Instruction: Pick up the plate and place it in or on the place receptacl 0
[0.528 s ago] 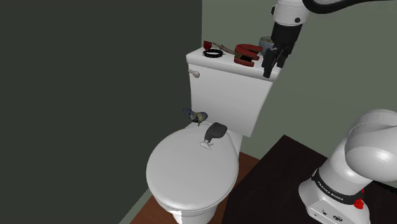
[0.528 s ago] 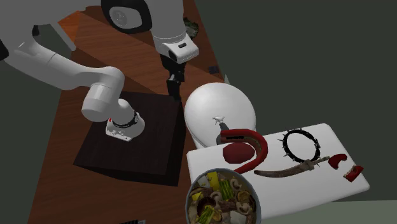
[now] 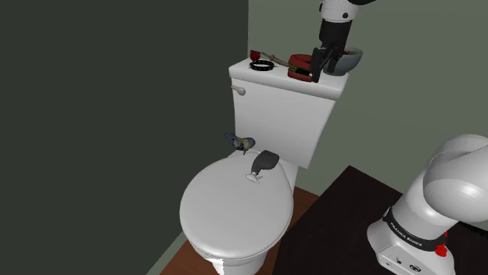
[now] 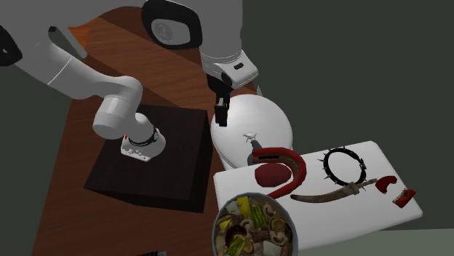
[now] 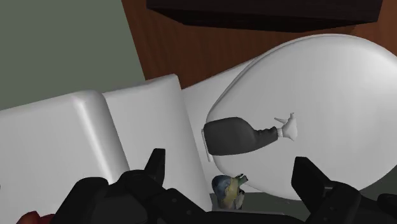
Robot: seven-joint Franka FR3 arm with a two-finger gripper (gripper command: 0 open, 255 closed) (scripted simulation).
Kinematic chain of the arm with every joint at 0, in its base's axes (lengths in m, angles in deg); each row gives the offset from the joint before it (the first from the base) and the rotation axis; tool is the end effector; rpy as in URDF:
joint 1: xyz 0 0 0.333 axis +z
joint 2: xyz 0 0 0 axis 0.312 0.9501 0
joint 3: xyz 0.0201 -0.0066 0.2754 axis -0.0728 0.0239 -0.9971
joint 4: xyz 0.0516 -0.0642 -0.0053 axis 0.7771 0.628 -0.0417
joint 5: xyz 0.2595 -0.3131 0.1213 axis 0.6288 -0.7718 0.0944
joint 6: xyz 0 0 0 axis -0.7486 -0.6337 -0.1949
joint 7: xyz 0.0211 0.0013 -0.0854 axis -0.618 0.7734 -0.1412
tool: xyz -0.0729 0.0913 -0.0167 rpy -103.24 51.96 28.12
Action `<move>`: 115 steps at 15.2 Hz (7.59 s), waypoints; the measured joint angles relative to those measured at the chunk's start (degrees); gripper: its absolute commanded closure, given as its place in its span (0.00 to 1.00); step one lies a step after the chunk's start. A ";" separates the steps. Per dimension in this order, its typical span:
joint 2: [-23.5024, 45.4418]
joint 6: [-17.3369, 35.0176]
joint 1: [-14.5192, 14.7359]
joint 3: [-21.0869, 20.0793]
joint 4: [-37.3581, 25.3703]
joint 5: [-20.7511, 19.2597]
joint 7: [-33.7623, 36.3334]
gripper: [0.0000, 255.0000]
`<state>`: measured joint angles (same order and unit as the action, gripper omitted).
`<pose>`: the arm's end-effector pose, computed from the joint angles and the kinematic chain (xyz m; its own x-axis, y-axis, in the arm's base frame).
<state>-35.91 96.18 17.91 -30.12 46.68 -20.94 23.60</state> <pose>0.4413 -0.0390 0.5364 0.9989 0.0121 0.0449 0.0075 -0.9948 0.1016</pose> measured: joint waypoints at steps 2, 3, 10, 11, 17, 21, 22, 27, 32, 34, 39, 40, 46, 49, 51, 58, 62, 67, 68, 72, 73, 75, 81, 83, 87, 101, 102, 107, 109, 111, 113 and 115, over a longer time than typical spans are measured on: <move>4.12 0.32 -0.46 1.90 -3.75 0.05 -2.26 0.00; 6.32 0.27 -0.51 2.47 -5.89 0.33 -2.96 0.00; 22.90 -1.23 -1.48 7.08 -23.20 3.55 -9.68 0.00; 25.36 -1.78 -1.66 7.54 -26.00 4.26 -10.51 0.00; 33.98 -2.49 -2.99 9.28 -34.58 6.95 -14.05 0.00; 34.00 0.38 -3.06 9.33 -31.71 6.99 -14.18 0.00; 33.92 1.02 -3.03 9.31 -30.99 6.97 -14.13 0.00; 34.06 1.59 -3.04 9.31 -30.56 7.00 -14.14 0.00; 34.06 1.60 -3.04 9.31 -30.56 7.00 -14.14 1.00; 34.06 1.61 -3.03 9.31 -30.57 7.00 -14.14 1.00; 34.06 1.62 -3.03 9.31 -30.57 7.00 -14.14 1.00; 34.05 1.25 -3.02 9.30 -30.89 6.99 -14.12 1.00; 34.74 -3.17 -3.08 9.32 -35.94 7.16 -14.27 1.00; 35.28 -5.74 -3.14 9.36 -39.03 7.29 -14.36 1.00; 35.53 -7.18 -3.24 9.43 -40.73 7.35 -14.53 1.00; 37.78 -13.65 -3.56 9.61 -49.42 7.84 -14.90 1.00; 39.46 -17.32 -3.74 9.68 -54.75 8.21 -14.99 1.00; 42.10 -22.61 -4.25 9.88 -62.62 8.85 -15.35 1.00; 42.77 -23.70 -4.39 9.91 -64.37 9.03 -15.42 1.00; 46.04 -28.37 -5.22 10.13 -72.24 9.90 -15.86 1.00; 46.10 -28.71 -5.72 10.36 -72.63 9.99 -16.54 1.00; 46.24 -29.28 -7.32 11.13 -73.31 10.29 -18.71 1.00; 47.63 -31.10 -13.24 13.82 -76.42 11.61 -26.47 1.00; 47.30 -30.83 -15.34 14.79 -75.79 11.87 -29.42 1.00; 48.97 -31.13 -18.95 16.10 -77.60 12.90 -33.77 1.00; 39.13 -15.63 -15.87 15.65 -52.93 9.28 -32.88 1.00; 38.76 -15.10 -15.86 15.67 -52.30 9.21 -32.91 1.00; 38.23 -14.44 -15.72 15.64 -51.38 9.02 -32.73 1.00; 38.57 -14.54 -15.73 15.62 -51.46 9.10 -32.76 0.00; 38.65 -14.49 -15.68 15.58 -51.22 9.10 -32.73 0.00; 38.66 -14.47 -15.66 15.56 -51.15 9.10 -32.70 0.00; 38.86 -15.44 -15.76 15.62 -52.32 9.18 -32.82 0.00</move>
<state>2.95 80.73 2.15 -14.50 -5.64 -11.77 -9.21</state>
